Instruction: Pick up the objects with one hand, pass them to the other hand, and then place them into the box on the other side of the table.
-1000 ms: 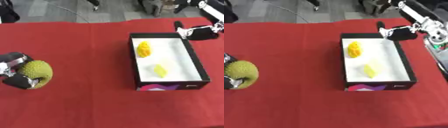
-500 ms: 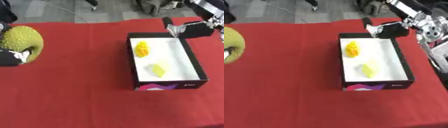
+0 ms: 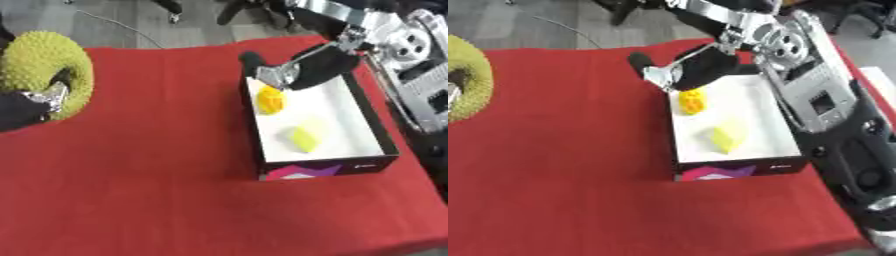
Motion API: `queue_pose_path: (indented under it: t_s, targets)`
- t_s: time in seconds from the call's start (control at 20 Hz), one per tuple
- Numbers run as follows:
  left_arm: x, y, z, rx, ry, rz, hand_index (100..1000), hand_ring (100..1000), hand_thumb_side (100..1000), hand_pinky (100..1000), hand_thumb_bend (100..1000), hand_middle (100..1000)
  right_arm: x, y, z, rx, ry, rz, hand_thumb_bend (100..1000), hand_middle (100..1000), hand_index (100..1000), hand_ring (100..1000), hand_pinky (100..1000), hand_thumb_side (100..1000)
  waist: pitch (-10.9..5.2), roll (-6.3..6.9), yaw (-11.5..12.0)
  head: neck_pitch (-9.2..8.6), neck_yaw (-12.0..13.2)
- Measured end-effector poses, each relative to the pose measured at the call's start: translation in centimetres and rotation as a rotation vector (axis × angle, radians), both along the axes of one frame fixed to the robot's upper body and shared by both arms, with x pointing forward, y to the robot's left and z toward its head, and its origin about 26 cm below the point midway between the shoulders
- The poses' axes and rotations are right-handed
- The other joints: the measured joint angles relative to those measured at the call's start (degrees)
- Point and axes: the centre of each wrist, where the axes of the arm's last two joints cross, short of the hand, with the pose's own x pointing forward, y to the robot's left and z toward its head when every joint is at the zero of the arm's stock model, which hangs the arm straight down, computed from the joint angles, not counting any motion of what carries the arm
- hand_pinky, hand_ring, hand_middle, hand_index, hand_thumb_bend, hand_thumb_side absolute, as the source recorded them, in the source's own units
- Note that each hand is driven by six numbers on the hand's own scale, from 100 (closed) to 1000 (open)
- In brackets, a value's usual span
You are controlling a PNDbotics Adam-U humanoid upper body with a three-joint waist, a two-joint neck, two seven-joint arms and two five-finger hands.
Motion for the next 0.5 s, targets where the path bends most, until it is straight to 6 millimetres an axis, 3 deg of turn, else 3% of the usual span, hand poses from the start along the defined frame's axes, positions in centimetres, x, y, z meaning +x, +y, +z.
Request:
queue_pose_path:
  t_s: [0.5]
  targets:
    - [0.7, -1.6, -2.4, -0.015, -0.168, -0.136, 530, 445, 509, 588, 100, 371, 0.6, 4.5, -0.3, -0.118, -0.028, 0.05, 100, 802, 963, 1000, 1000, 100, -0.02, -0.57, 0.1, 0.1, -0.6]
